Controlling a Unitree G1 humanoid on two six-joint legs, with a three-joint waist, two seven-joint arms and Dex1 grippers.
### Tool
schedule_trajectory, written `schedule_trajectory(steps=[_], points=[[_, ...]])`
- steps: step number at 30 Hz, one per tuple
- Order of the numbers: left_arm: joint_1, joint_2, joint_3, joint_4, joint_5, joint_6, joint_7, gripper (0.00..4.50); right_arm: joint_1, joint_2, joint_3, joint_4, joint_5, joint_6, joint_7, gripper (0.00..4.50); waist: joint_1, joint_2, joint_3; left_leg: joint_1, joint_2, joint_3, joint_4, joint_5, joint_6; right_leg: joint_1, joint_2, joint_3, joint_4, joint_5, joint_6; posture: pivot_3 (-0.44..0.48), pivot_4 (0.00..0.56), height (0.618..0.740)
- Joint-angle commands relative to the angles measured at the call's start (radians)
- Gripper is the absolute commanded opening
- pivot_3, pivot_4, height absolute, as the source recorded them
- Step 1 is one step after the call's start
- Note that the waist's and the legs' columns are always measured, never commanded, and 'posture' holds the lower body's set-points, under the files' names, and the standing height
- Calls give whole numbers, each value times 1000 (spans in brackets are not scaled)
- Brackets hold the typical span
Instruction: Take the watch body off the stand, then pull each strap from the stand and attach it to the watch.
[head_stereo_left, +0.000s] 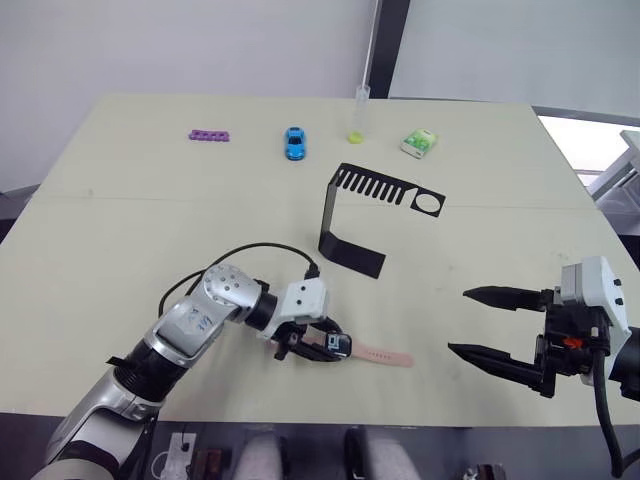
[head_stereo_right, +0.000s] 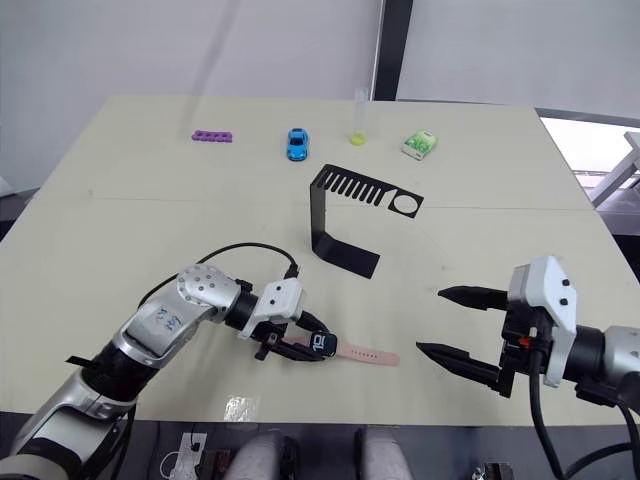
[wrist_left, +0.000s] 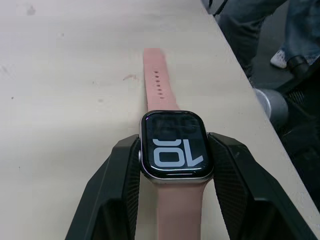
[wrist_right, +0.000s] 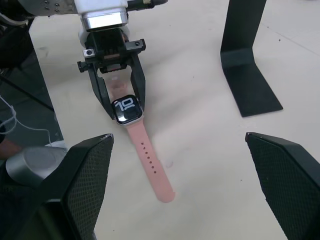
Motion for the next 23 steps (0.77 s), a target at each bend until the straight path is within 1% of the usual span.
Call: schedule_trajectory(steps=[1,3,5,6,7,9,10,12,13,14,15,16,19,21,23], points=[[-1,-19,-5,-2,21,18,22,1596,-4,-26,29,23,-60,-70,28,4478,0,0,0,0,0,0,0,0,0,0,0,0,0,0,0,0,150,740],[5,-23,-12,6,27,27,22,1596,-14,-30,50,40,-74,-87,28,4478,-1,0,0,0,0,0,0,0,0,0,0,0,0,0,0,0,150,740],[12,-25,4,9,24,33,33,2602,-17,-35,58,48,-79,-99,36,4500,0,0,0,0,0,0,0,0,0,0,0,0,0,0,0,0,150,740],[12,-20,29,3,9,46,34,2885,-17,-39,55,52,-78,-102,42,4500,-1,0,0,0,0,0,0,0,0,0,0,0,0,0,0,0,150,740],[8,3,89,-16,-39,82,19,3299,-18,-49,41,59,-72,-100,55,4500,-1,0,0,0,0,0,0,0,0,0,0,0,0,0,0,0,150,740],[3,31,161,-45,-103,128,-3,4291,-12,-61,17,77,-69,-107,81,4500,-3,0,0,0,1,0,0,0,0,0,0,0,1,0,0,0,150,740],[5,77,218,-68,-159,146,-48,4402,-13,-71,-1,90,-61,-104,96,4500,-4,0,0,0,1,0,0,0,0,0,0,-1,2,0,0,0,150,740],[26,236,374,-77,-268,152,-189,4402,-12,-96,-53,123,-42,-90,137,4500,-10,0,0,1,1,0,0,0,0,0,1,-1,1,0,0,0,150,740],[45,312,434,-72,-303,147,-252,4402,-4,-105,-77,137,-37,-85,160,4500,-14,0,0,1,2,0,-1,0,-1,0,1,-1,2,0,-1,0,150,740],[66,379,479,-57,-326,139,-308,4402,5,-113,-98,150,-35,-84,183,4500,-19,0,0,1,2,0,-1,0,-1,0,0,-1,2,0,-1,0,150,740],[80,416,498,-54,-342,136,-334,4402,15,-116,-112,164,-39,-89,204,4500,-21,1,0,1,1,0,-2,0,-1,0,0,-2,1,-1,-1,0,150,740],[109,473,537,-30,-347,122,-375,4402,29,-128,-134,182,-39,-86,237,4500,-22,1,0,2,1,0,-4,0,-1,1,0,-2,2,-1,-1,0,150,740],[167,578,628,46,-328,66,-424,4402,61,-167,-189,214,-26,-52,310,4500,-19,1,0,3,0,-1,-4,-1,0,3,-2,-2,-2,-1,-1,0,150,740],[181,608,652,73,-332,43,-424,4402,72,-183,-202,228,-27,-46,343,4500,-17,0,1,2,0,-1,-3,-1,1,3,-2,-2,-3,-1,-1,0,150,740],[178,620,669,89,-346,27,-414,4402,75,-189,-203,248,-42,-62,369,4500,-17,0,1,2,0,-2,-3,-2,2,4,-2,-3,-4,-1,-1,0,150,740]])
